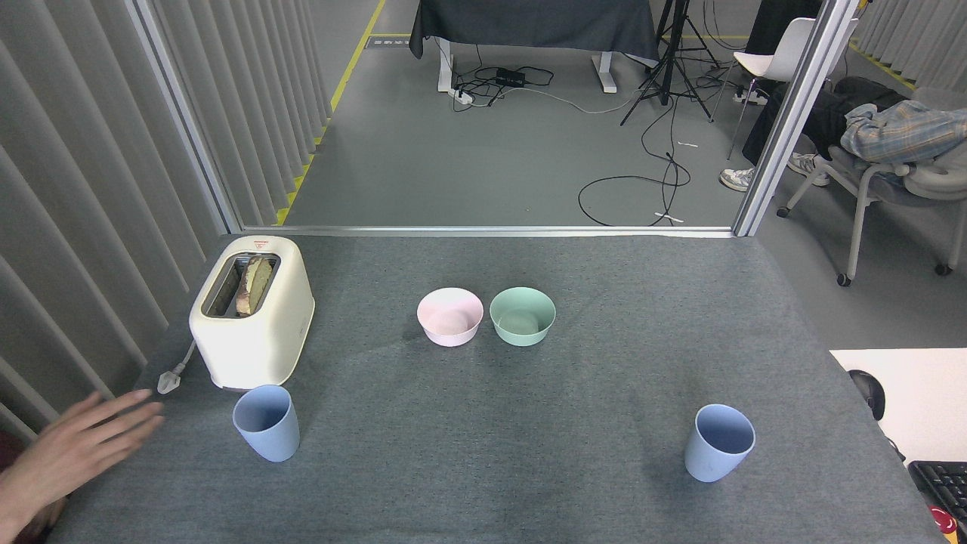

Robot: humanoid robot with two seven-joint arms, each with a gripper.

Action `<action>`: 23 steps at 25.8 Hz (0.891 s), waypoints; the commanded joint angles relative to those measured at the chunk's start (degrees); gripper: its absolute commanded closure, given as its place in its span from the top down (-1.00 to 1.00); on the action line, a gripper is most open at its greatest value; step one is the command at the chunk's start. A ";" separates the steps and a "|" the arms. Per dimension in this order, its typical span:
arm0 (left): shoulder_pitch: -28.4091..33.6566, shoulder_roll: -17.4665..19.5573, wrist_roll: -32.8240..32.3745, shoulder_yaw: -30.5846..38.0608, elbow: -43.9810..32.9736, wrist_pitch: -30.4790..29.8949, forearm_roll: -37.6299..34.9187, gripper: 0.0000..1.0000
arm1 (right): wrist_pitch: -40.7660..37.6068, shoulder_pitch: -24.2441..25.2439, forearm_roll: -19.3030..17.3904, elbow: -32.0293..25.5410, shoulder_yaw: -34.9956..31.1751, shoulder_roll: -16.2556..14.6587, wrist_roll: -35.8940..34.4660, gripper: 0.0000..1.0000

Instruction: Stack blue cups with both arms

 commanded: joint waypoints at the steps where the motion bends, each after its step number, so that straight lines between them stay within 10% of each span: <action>1: 0.00 0.00 -0.01 0.02 0.41 0.01 0.00 0.99 | 0.21 0.03 0.08 0.00 0.00 0.00 0.01 1.00; 13: -11.86 -0.79 -3.00 -0.51 7.43 0.19 -0.35 0.99 | 0.56 -0.06 -0.01 0.44 -0.18 -0.09 -0.08 1.00; 23: -29.53 0.26 -5.64 -3.68 28.88 0.01 -1.76 0.99 | 0.47 -0.32 -0.01 1.23 -0.35 -0.09 -0.08 1.00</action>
